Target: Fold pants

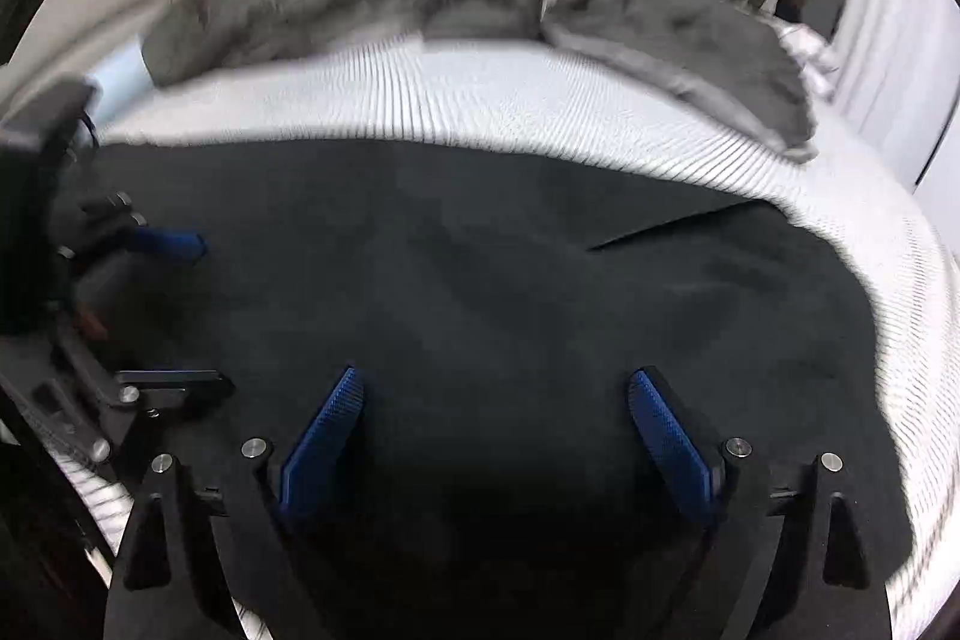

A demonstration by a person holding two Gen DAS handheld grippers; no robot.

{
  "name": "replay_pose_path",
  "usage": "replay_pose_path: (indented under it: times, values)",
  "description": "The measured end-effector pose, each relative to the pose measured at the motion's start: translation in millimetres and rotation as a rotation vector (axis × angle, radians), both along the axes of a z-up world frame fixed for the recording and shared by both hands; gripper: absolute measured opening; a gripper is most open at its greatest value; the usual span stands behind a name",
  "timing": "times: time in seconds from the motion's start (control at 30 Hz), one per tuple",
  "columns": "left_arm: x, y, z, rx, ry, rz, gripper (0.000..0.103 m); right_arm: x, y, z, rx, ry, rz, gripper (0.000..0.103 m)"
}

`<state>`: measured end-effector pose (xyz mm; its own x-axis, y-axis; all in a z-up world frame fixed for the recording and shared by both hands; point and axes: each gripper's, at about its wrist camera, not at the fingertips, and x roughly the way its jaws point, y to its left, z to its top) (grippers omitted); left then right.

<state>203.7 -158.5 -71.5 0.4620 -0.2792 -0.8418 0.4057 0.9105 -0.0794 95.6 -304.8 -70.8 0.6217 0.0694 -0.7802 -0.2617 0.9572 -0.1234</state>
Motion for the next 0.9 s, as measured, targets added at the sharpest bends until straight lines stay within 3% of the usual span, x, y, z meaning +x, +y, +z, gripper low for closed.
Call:
replay_pose_path:
  times: [0.07,0.13,0.23,0.37,0.47,0.57,0.7,0.77,0.9]
  values:
    - [0.7,14.4,2.9,-0.014,0.008,0.009,0.103,14.9,-4.6,-5.7,-0.017,0.022,-0.019,0.091]
    - [0.3,32.5,3.7,0.033,-0.002,0.05,0.103,13.4,-26.5,-1.0,-0.06,-0.001,-0.11,0.091]
    - [5.5,64.5,0.9,0.022,0.018,0.125,0.103,7.8,-69.6,3.4,-0.134,-0.03,-0.262,0.091]
    - [4.6,81.3,12.3,0.033,-0.016,0.201,0.102,2.2,-89.2,12.6,-0.094,-0.041,-0.337,0.091]
    - [5.0,68.1,31.3,0.006,-0.082,0.174,0.102,4.0,-61.1,31.2,-0.063,-0.083,-0.273,0.091]
    - [24.2,44.2,36.3,0.009,-0.073,0.136,0.102,12.5,-39.3,39.8,0.003,-0.077,-0.162,0.091]
    - [48.8,12.9,29.0,0.064,-0.071,0.066,0.102,52.1,8.4,21.5,0.023,0.016,-0.061,0.091]
    - [51.7,9.8,24.9,0.047,-0.077,0.063,0.102,71.8,17.5,8.6,0.059,0.082,-0.026,0.091]
    - [80.9,36.3,3.8,0.058,0.0,0.148,0.103,91.1,16.5,-1.9,-0.083,0.096,-0.076,0.091]
